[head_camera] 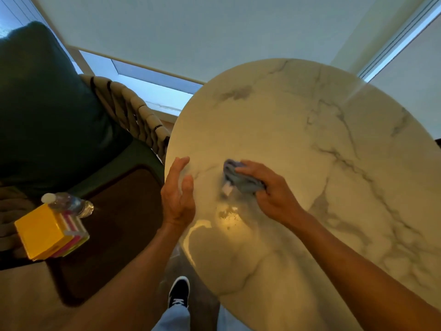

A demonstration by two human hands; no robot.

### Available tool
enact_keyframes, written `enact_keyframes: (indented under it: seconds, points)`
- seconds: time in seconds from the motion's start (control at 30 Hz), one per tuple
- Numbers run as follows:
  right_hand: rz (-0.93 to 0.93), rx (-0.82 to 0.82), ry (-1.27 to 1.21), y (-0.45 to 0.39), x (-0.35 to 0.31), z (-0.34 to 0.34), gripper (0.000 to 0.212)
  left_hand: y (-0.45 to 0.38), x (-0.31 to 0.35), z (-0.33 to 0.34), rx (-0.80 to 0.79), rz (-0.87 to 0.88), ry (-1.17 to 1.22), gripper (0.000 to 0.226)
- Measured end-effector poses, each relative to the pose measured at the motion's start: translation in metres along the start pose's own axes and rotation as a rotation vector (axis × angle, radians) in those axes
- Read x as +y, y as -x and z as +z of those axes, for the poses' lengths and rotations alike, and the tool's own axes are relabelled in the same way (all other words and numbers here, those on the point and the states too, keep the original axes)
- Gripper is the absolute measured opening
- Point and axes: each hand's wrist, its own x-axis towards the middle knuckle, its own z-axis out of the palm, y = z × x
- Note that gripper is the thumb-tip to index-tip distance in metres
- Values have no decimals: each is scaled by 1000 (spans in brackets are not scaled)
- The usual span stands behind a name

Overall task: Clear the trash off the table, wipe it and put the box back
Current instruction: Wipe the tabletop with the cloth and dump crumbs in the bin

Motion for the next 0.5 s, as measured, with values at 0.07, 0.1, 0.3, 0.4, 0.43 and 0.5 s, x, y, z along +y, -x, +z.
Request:
enact_keyframes:
  seconds: [0.07,0.1,0.3,0.4,0.43,0.5]
  points:
    - [-32,105,42,-35,-10,1,42,10,5,-5,156,-29,175,55]
    - [-41,122,81,-55,-13,7,41,18,5,-7,221,-55,262,48]
    - [-29,-146,319,-113,-16,86,50,59,-9,-2,426,-251,566,40]
    - [-128,-253,309,-86,-26,107,40,59,-10,-1,518,-315,700,42]
    - [-155,-287,301,-73,-30,109,40,59,-11,-1,544,-326,738,45]
    - [-185,-333,286,-47,-38,112,42,59,-12,-1,582,-344,800,49]
